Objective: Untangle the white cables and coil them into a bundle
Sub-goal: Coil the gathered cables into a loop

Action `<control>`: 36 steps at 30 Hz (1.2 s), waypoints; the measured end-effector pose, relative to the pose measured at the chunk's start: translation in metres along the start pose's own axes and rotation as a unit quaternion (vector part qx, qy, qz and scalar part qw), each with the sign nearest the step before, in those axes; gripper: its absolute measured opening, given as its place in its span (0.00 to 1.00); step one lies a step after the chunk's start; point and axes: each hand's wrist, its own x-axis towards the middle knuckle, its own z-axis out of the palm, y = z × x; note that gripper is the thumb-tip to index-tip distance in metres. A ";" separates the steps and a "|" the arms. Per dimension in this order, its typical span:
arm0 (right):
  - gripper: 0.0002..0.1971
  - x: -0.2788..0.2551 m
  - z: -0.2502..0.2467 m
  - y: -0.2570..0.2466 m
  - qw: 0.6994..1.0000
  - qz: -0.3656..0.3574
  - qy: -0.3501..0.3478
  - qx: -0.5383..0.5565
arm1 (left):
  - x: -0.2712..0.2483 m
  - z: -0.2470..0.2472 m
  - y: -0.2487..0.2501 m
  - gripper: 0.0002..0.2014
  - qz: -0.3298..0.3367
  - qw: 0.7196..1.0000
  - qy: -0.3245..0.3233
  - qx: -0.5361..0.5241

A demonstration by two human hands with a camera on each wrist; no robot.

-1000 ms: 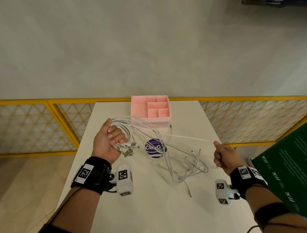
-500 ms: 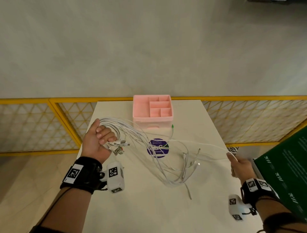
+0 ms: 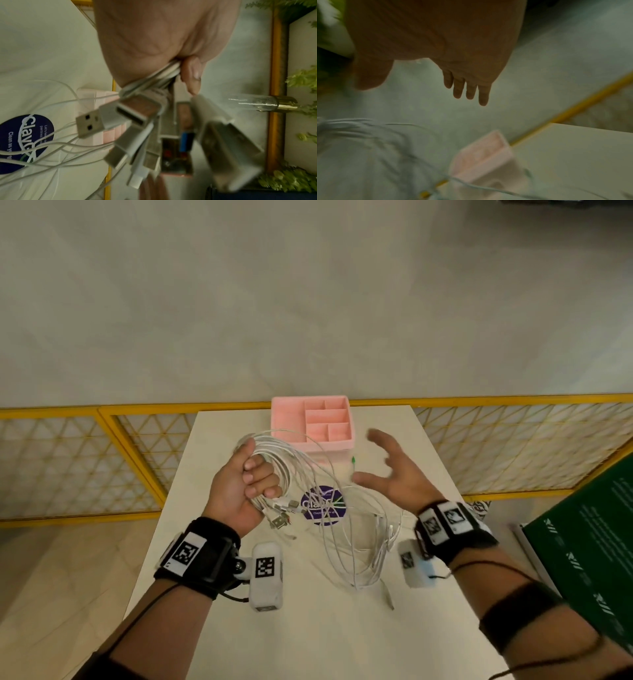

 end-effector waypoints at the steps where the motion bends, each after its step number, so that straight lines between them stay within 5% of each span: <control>1: 0.53 0.007 0.011 -0.023 0.999 -0.040 -0.030 -0.013 | 0.000 0.003 -0.002 0.27 -0.005 1.000 -0.004 0.006; 5: 0.55 0.030 0.047 -0.077 0.979 -0.127 -0.128 -0.099 | -0.004 0.010 -0.005 0.25 -0.023 0.999 -0.023 0.028; 11: 0.44 0.044 0.079 -0.078 0.967 -0.103 -0.230 0.025 | -0.020 0.008 0.005 0.25 -0.043 0.997 -0.025 0.056; 17: 0.53 0.047 0.075 -0.077 0.963 -0.096 -0.247 0.044 | -0.031 -0.006 0.018 0.24 -0.096 0.991 -0.052 0.082; 23: 0.35 0.056 0.073 -0.095 0.964 -0.052 -0.228 0.124 | -0.036 0.001 0.002 0.24 -0.108 0.985 -0.071 0.114; 28: 0.32 0.047 0.087 -0.096 0.967 0.019 -0.237 0.087 | -0.030 0.004 0.005 0.24 -0.049 0.987 -0.050 0.143; 32: 0.39 0.046 0.097 -0.079 0.962 -0.025 -0.252 0.098 | -0.026 -0.006 0.011 0.24 0.005 0.987 0.001 0.161; 36: 0.20 0.041 0.093 -0.070 0.958 -0.004 -0.258 0.125 | -0.024 -0.010 0.011 0.23 0.034 0.989 0.005 0.141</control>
